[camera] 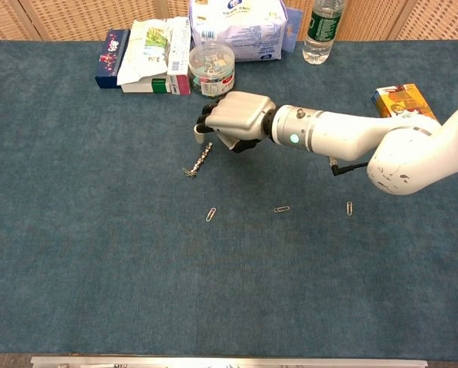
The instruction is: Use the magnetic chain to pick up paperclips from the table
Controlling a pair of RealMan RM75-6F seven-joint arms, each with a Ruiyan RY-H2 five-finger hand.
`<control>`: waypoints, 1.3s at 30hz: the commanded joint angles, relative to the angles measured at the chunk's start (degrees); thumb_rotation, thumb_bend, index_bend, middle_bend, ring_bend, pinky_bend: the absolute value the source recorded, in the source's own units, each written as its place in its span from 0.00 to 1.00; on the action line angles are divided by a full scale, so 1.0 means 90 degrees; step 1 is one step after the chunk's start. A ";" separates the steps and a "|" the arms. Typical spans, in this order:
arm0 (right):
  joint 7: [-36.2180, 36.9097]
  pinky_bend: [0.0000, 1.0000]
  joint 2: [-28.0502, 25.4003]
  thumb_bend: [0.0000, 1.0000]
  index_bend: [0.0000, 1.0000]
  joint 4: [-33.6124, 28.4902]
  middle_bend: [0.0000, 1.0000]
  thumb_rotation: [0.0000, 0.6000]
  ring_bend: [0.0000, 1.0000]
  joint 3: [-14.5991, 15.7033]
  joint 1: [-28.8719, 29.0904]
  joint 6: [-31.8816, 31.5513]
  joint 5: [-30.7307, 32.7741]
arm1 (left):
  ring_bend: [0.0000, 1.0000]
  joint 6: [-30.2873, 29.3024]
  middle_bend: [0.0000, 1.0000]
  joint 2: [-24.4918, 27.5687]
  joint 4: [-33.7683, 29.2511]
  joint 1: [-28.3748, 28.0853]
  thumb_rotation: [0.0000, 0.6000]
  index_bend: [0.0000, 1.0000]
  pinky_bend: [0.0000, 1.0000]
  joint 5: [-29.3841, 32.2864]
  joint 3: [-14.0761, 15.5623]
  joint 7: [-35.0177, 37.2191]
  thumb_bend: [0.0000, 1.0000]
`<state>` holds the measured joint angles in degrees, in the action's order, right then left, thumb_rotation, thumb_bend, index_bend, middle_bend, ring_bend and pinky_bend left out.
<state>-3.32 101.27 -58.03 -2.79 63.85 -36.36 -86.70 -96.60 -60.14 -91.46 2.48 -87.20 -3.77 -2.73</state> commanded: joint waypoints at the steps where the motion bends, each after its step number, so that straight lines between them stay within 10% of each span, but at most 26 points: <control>1: 0.0193 0.19 0.0131 0.92 0.29 0.0116 0.23 1.00 0.11 0.0049 0.0067 -0.0020 -0.0136 | 0.01 -0.0003 0.24 0.0011 -0.0002 0.0005 1.00 0.55 0.00 0.0001 -0.0003 0.0015 0.33; 15: 0.0587 0.19 0.0202 0.92 0.29 0.0205 0.23 1.00 0.11 0.0241 0.0099 -0.0061 -0.0375 | 0.01 0.0004 0.24 0.0022 -0.0025 0.0014 1.00 0.55 0.00 -0.0036 0.0009 0.0019 0.33; 39: -0.0934 0.19 -0.1208 0.92 0.29 -0.1971 0.24 1.00 0.11 0.0150 -0.0400 0.0129 0.0699 | 0.01 0.0020 0.25 -0.0054 -0.0048 0.0003 1.00 0.55 0.00 -0.0099 0.0029 -0.0194 0.33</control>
<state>-11.26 90.50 -75.46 -1.10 60.47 -34.97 -80.82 -96.42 -60.63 -91.89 2.50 -88.09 -3.52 -4.48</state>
